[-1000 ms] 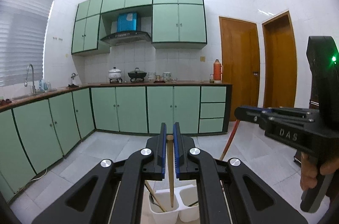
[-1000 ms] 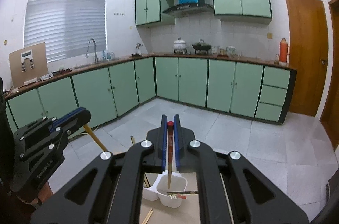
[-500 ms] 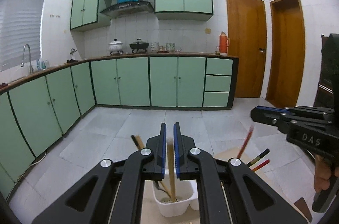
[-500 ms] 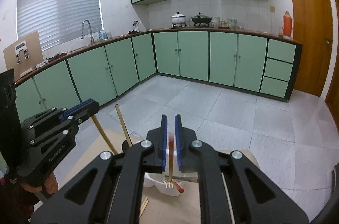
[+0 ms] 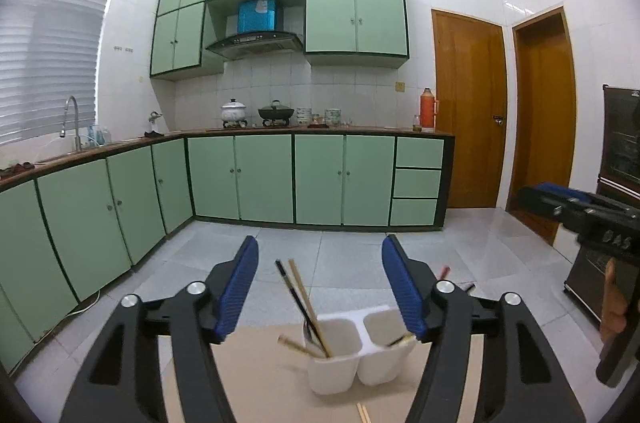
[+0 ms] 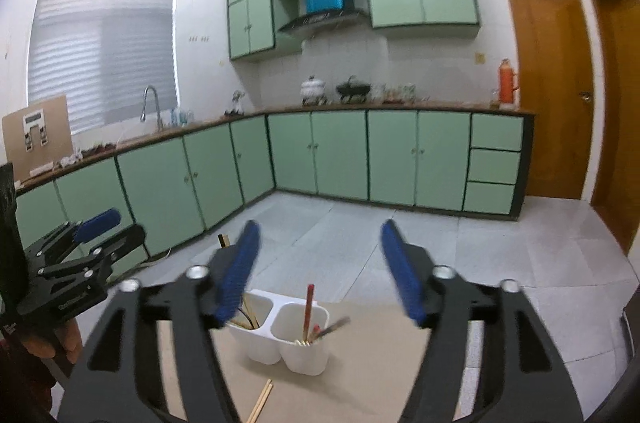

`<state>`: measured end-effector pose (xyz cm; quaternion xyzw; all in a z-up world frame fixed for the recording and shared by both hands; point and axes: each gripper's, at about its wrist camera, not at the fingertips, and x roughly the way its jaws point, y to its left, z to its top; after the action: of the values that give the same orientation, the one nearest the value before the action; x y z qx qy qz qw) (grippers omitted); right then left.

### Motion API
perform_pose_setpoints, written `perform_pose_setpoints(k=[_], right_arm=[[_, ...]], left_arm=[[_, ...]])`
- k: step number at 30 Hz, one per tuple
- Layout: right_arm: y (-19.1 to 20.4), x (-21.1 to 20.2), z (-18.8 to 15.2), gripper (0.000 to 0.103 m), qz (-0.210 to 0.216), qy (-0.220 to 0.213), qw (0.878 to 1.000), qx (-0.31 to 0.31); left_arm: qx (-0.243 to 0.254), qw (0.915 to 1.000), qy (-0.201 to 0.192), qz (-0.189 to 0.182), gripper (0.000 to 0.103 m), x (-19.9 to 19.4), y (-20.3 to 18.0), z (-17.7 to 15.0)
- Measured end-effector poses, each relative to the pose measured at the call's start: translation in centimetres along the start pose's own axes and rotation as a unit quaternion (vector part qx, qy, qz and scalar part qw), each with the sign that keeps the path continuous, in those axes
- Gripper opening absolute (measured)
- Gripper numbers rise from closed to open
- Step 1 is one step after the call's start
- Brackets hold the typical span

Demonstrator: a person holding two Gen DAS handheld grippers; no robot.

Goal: Organize utensils
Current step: 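Open both tools to drop the chopsticks into the holder, then move both tools back toward the last pair of chopsticks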

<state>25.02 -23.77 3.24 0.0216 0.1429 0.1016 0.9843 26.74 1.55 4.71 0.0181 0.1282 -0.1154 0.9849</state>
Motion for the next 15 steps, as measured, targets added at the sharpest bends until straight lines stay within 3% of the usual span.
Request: perform_pose_setpoints(k=[3,7,15], right_arm=[[-0.5,-2.7,-1.6,0.088,-0.014,-0.017,1.000,0.006],[-0.9,-5.5,-4.5,0.097,-0.031,-0.026,0.999,0.017],[0.1,-8.4,-10.7,0.097,-0.043,0.003,0.999,0.026]], left_arm=[[-0.009,0.9999,0.005,0.004,0.068,-2.2,0.3,-1.4],[-0.025,0.9995,0.012,0.017,0.083,-4.8,0.6,-3.9],[-0.025,0.9983,0.039,0.035,0.095,-9.0,-0.1,-9.8]])
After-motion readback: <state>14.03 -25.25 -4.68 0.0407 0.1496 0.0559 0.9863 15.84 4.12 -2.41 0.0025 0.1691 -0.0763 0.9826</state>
